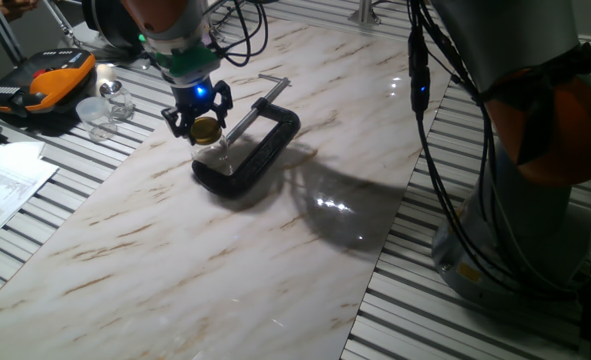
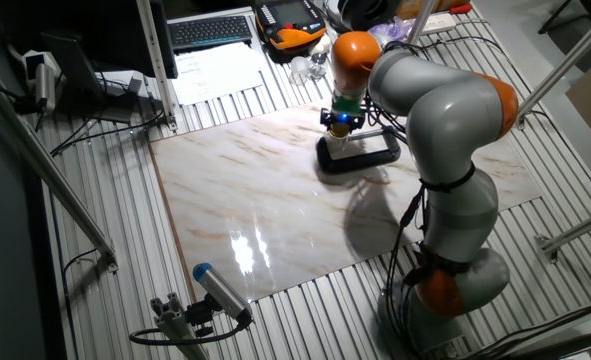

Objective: Screw the lid onto the jar

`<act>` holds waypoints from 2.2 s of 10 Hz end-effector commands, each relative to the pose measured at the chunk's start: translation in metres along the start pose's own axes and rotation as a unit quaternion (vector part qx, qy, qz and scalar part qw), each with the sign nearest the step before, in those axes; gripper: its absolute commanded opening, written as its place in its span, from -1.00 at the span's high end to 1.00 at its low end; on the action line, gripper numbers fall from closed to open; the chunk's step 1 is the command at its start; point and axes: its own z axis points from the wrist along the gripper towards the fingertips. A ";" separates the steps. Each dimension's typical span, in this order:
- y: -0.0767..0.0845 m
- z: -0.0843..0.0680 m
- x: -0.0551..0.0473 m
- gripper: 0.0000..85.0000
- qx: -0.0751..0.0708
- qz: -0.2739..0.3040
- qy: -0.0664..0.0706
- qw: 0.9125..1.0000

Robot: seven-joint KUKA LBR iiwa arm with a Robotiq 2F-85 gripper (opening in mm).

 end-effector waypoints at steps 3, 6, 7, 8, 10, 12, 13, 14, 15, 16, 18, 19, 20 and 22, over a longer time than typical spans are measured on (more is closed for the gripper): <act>-0.001 0.000 0.000 0.60 -0.002 0.030 0.004 1.000; -0.001 0.002 0.000 0.20 -0.004 0.033 0.003 0.999; 0.000 0.002 0.000 0.20 -0.002 0.033 0.001 0.999; 0.000 0.002 0.000 -0.20 -0.001 0.033 -0.001 0.999; 0.000 0.002 0.000 -0.60 0.004 0.038 -0.006 0.999; 0.000 0.002 0.000 -1.00 0.005 0.040 -0.007 0.999; 0.000 0.003 0.000 -1.00 0.004 0.037 -0.006 0.999; 0.000 0.003 0.000 -1.00 0.001 0.037 -0.003 0.999; 0.000 0.003 0.000 -1.00 0.001 0.035 -0.003 0.999; 0.000 0.002 0.000 -1.00 0.000 0.031 -0.004 1.000; -0.001 -0.002 -0.004 -1.00 -0.018 -0.017 0.002 1.000; -0.003 -0.005 -0.005 -1.00 -0.024 -0.049 0.003 0.998; -0.004 -0.006 -0.006 -1.00 -0.027 -0.091 0.000 0.996; -0.006 -0.007 -0.011 -1.00 -0.047 -0.180 0.009 0.982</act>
